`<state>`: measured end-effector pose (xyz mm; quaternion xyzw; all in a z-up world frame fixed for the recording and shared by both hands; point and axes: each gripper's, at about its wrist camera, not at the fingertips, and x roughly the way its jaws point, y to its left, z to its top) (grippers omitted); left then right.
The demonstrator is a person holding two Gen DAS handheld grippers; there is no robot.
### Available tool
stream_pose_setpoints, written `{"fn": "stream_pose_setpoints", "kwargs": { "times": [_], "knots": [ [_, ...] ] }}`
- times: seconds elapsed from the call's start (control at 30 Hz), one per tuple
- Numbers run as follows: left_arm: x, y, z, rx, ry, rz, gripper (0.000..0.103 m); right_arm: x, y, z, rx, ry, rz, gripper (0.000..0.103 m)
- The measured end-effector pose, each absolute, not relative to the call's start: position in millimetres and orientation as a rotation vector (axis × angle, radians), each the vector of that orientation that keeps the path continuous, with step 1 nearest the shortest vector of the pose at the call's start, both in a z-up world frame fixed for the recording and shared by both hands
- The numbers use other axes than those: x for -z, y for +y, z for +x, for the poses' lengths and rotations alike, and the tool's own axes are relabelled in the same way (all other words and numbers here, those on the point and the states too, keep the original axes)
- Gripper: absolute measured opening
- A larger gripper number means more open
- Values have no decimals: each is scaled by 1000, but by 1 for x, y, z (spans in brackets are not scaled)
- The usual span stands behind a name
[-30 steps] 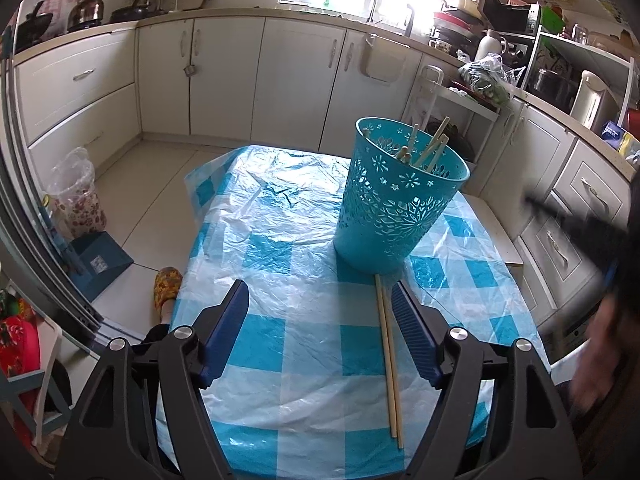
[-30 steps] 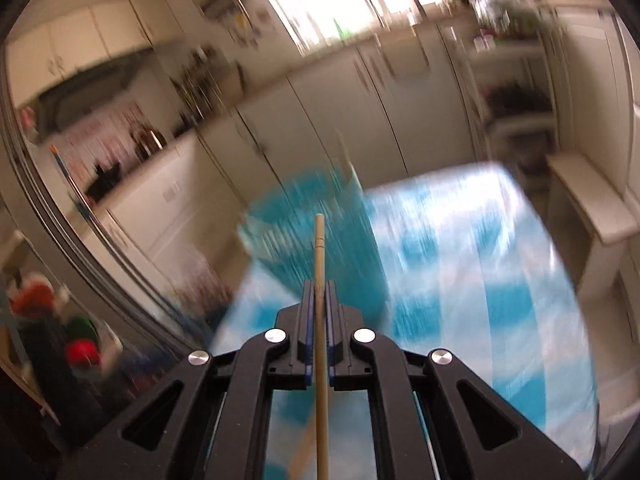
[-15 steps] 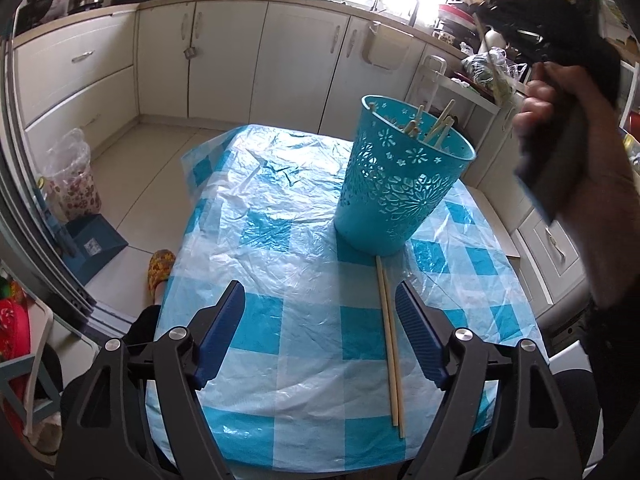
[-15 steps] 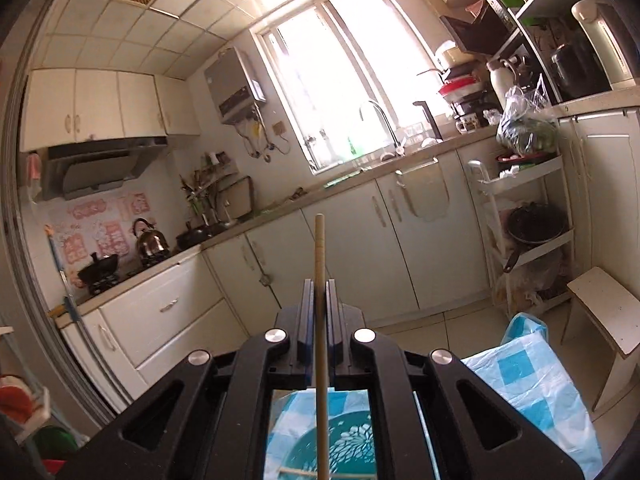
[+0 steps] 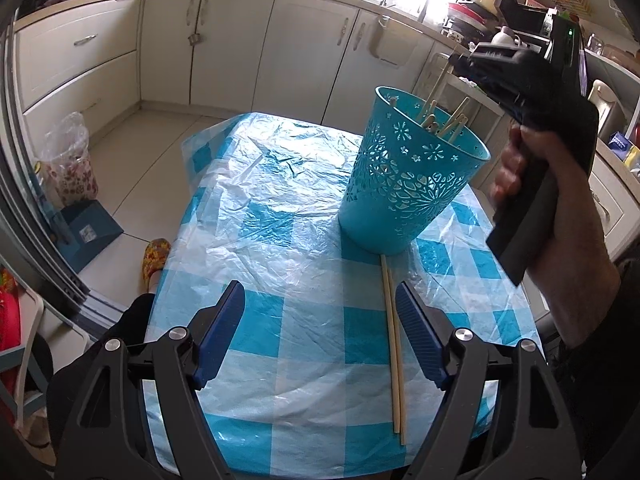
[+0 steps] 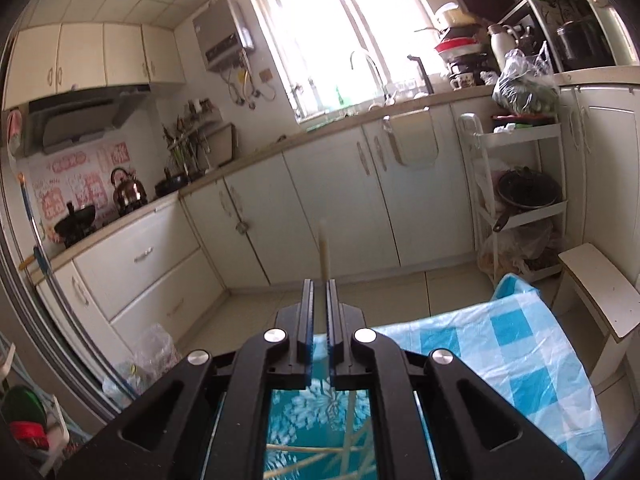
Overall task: Organize utensils
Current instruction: 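Lift the chopstick with the right tool and drop it into the basket, then move the left tool back down toward the remaining chopsticks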
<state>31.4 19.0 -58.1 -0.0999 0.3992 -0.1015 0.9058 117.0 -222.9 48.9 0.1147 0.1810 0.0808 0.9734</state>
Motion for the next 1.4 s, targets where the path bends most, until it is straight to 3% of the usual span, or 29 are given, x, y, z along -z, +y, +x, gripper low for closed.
{"fn": "stream_pose_setpoints", "kwargs": {
  "times": [0.13,0.3,0.4,0.5,0.6,0.63,0.93,1.4],
  "knots": [
    [55,18,28,209,822,-206,74,-54,-225,105,-183,384,209,27],
    [52,22,21,196,817,-207,75,-69,-232,50,-178,345,219,30],
    [56,29,19,174,827,-210,75,-43,-223,5,-163,426,176,35],
    [60,33,17,165,839,-220,75,16,-208,-7,-183,653,133,35],
    [60,33,12,167,846,-217,75,63,-199,-3,-187,803,123,20],
    [59,33,9,168,844,-211,75,75,-196,0,-177,829,117,20],
    [62,36,-8,167,855,-192,76,112,-179,20,-149,922,54,19],
    [65,23,-7,185,869,-167,76,113,-192,9,-134,903,76,16]
  ]
}}
